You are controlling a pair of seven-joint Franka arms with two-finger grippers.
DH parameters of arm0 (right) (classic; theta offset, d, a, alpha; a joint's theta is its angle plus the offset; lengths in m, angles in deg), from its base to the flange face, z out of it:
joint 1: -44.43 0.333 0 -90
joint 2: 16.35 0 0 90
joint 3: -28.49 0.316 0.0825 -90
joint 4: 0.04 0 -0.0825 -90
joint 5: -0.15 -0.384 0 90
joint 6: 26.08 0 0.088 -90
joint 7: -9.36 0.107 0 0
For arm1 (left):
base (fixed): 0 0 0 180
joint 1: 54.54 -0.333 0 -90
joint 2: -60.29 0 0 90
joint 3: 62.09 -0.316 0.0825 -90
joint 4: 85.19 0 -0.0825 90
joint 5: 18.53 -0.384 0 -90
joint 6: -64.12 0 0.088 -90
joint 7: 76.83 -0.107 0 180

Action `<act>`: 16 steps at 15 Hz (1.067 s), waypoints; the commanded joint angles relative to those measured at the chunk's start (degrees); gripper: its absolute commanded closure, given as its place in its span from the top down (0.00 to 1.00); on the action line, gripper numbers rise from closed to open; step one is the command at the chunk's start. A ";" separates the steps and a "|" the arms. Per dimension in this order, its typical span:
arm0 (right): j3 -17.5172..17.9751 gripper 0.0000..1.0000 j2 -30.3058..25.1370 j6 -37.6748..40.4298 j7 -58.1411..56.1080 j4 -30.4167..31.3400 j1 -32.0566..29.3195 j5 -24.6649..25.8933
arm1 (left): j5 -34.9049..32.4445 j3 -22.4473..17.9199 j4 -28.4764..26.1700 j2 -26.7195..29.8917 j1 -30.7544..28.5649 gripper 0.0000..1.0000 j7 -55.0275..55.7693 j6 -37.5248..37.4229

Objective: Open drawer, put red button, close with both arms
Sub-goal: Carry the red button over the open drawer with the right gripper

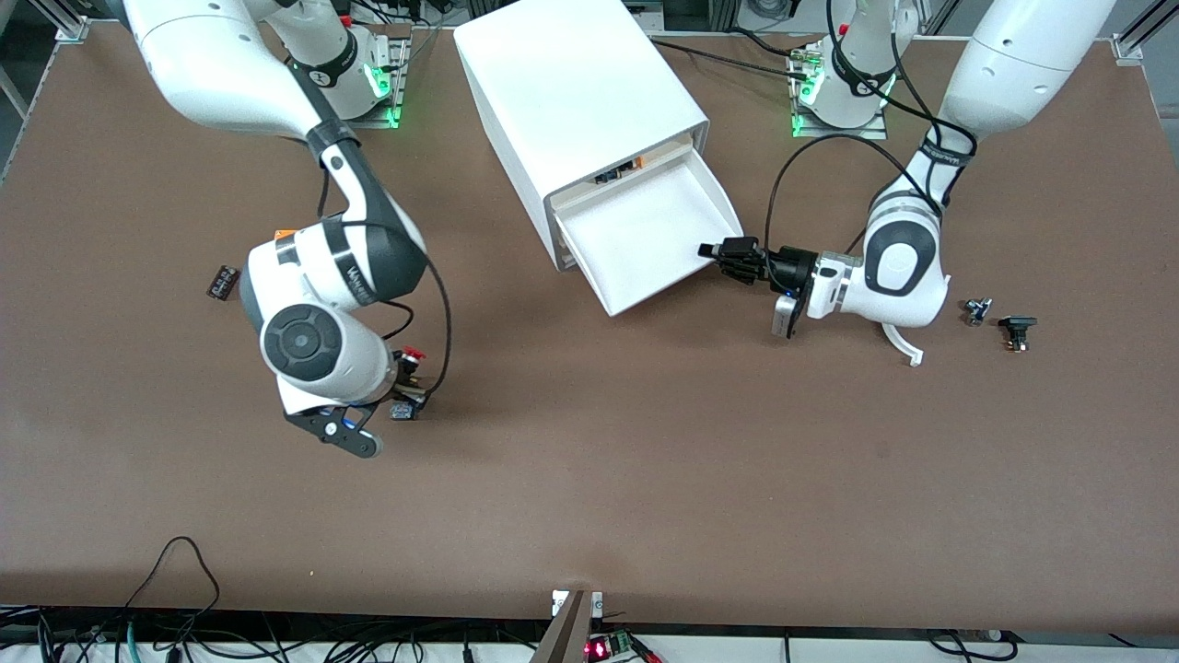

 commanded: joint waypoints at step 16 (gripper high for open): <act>-0.41 0.00 0.22 -5.84 41.00 -8.80 19.64 -0.72 | -14.21 -0.05 15.22 1.28 -3.26 1.00 27.74 -1.80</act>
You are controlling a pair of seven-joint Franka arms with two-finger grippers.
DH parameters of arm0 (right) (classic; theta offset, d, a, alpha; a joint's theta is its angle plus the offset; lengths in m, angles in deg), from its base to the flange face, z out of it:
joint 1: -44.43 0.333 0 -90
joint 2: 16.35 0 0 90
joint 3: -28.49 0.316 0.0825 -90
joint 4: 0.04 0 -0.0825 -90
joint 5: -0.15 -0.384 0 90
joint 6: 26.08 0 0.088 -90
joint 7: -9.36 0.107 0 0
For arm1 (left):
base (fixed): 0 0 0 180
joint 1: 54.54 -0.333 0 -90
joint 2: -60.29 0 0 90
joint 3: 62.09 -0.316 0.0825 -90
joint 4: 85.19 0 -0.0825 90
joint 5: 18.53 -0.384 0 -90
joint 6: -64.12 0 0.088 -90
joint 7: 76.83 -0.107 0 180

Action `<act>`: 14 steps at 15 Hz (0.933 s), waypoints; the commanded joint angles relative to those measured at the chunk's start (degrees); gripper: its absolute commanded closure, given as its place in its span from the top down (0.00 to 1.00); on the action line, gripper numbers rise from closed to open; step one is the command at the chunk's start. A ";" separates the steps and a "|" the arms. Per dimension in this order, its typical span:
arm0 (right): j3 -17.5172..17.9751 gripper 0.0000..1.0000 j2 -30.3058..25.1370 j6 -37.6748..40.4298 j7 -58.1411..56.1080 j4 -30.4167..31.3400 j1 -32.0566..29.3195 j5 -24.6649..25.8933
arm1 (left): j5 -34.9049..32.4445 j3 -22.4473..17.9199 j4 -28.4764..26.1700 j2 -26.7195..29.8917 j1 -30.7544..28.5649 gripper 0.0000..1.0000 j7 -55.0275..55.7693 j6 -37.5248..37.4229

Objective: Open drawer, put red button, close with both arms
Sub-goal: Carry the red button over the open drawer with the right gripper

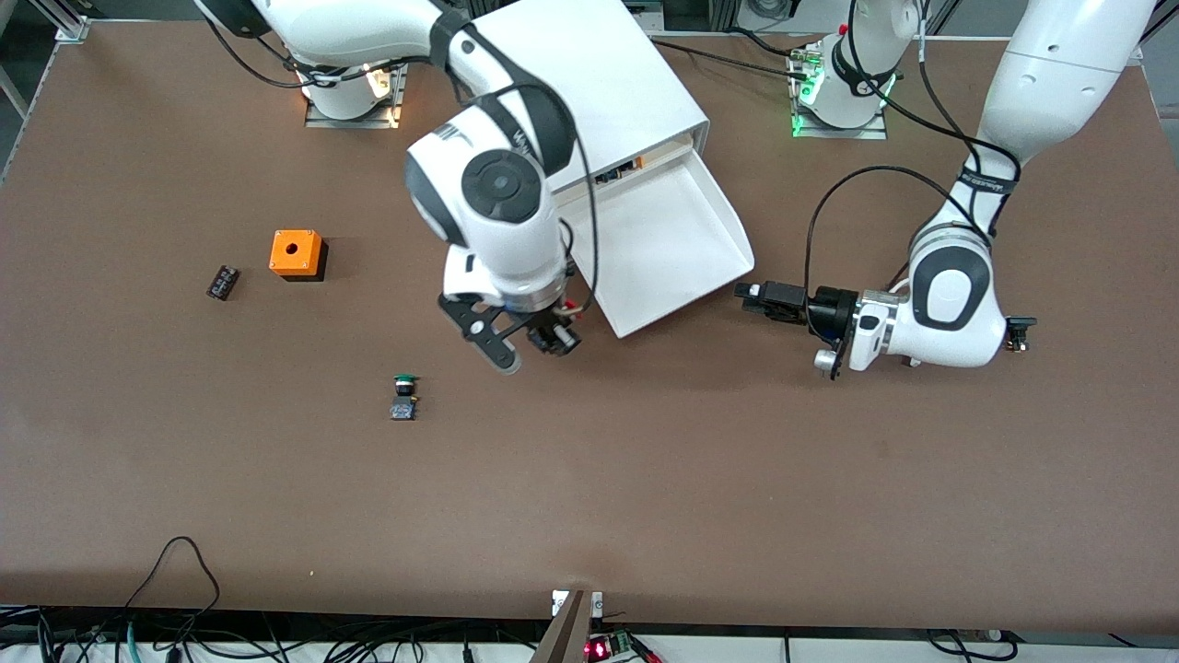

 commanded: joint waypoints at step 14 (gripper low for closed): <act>-0.62 0.00 6.19 -9.51 30.49 -0.96 11.81 -0.51 | -53.42 1.06 18.16 4.95 0.03 1.00 28.74 -10.50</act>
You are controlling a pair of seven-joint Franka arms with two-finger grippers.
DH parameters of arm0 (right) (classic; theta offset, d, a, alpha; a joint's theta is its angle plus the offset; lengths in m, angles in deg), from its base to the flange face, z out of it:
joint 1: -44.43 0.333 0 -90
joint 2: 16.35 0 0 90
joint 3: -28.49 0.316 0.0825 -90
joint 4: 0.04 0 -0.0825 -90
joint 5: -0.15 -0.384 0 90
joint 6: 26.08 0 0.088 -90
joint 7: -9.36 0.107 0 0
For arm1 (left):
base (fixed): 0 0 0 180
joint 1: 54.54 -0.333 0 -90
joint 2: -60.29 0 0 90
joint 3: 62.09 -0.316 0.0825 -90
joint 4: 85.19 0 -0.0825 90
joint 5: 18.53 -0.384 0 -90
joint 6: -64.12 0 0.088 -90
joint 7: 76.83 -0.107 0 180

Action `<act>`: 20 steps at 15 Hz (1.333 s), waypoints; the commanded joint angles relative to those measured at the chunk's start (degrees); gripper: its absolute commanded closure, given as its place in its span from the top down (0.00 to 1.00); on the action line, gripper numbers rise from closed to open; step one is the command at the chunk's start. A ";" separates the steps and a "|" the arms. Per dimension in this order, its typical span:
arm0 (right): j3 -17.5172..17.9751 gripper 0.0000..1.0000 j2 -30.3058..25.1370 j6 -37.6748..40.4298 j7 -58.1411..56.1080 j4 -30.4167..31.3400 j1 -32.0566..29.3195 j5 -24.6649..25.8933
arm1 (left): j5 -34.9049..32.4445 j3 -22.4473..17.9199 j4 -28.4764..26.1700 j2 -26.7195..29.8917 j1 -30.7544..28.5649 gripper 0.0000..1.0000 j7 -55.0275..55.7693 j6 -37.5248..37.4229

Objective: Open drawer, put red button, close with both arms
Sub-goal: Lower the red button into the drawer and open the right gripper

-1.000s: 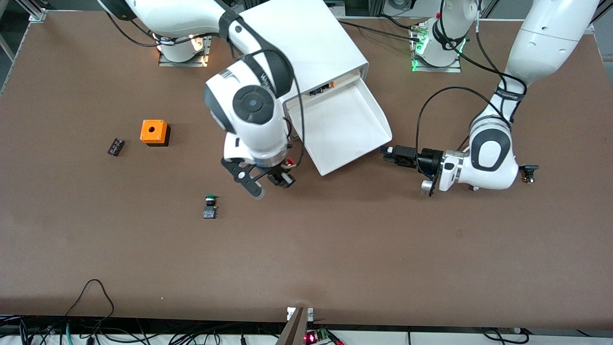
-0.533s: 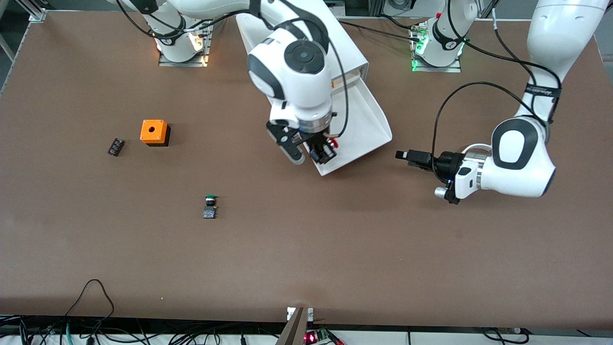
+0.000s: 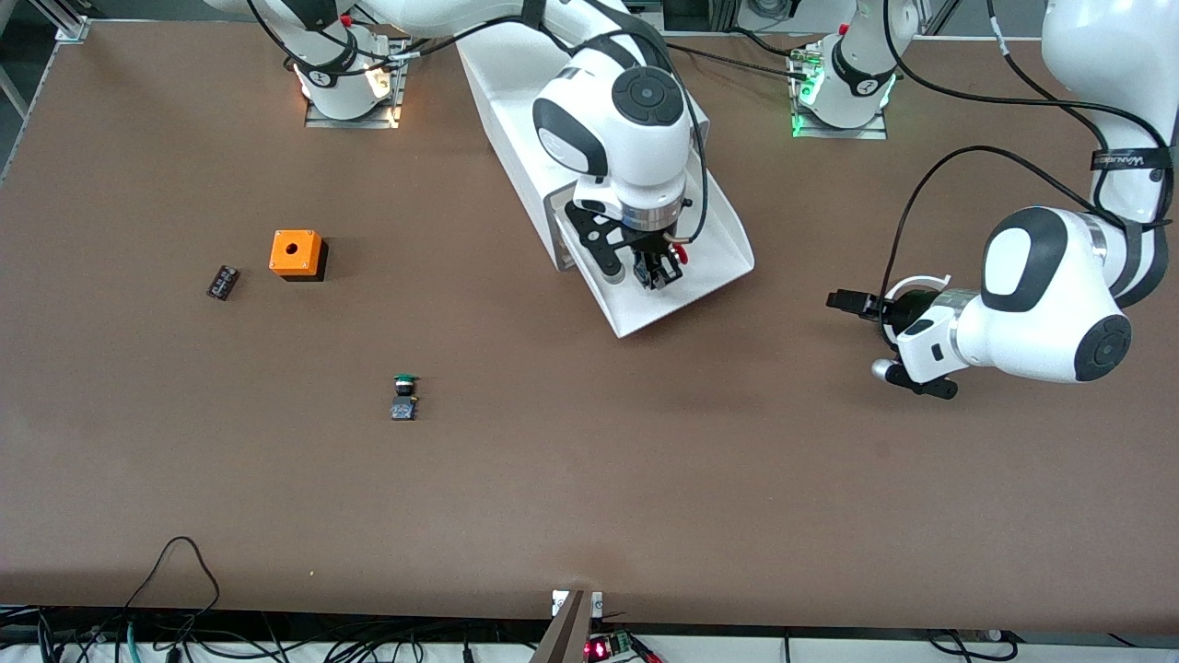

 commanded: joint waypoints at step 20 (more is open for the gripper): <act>-0.14 1.00 -1.93 -0.83 -12.35 -2.53 -7.45 -4.89 | -8.96 1.56 5.28 0.56 3.87 1.00 18.62 -6.14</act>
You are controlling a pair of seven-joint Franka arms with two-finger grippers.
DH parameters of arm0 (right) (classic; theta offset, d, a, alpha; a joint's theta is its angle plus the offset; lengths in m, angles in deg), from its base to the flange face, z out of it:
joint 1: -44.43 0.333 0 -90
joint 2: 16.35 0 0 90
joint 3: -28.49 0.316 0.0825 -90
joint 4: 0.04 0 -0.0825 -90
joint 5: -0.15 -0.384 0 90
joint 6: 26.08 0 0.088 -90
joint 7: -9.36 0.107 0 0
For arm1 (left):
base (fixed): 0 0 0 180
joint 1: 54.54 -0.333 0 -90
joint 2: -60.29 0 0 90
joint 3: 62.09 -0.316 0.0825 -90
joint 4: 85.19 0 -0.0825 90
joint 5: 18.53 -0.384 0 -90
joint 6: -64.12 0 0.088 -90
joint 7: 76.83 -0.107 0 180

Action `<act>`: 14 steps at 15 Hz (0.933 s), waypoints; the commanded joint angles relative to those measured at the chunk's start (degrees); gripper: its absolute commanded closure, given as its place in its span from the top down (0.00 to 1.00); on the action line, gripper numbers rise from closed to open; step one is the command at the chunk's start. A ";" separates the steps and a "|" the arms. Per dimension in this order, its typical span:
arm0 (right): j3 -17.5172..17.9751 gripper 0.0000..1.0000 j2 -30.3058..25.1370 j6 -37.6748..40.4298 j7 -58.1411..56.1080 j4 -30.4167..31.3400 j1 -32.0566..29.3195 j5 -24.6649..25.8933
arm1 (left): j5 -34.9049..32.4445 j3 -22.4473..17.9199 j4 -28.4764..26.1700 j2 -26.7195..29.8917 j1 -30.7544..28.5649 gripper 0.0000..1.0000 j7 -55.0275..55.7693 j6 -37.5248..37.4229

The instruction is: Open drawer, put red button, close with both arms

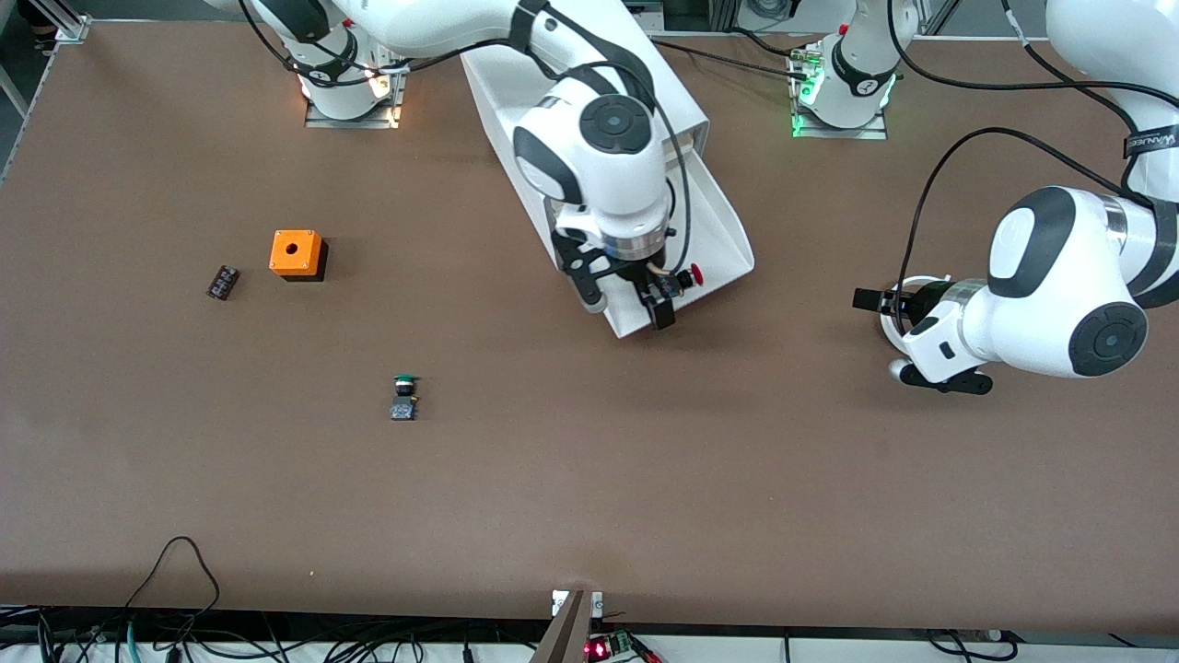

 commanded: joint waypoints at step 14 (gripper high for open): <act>-0.10 1.00 -7.14 19.85 -67.41 2.31 -23.72 -7.85 | 2.76 0.41 -5.42 -7.19 16.43 1.00 40.91 27.29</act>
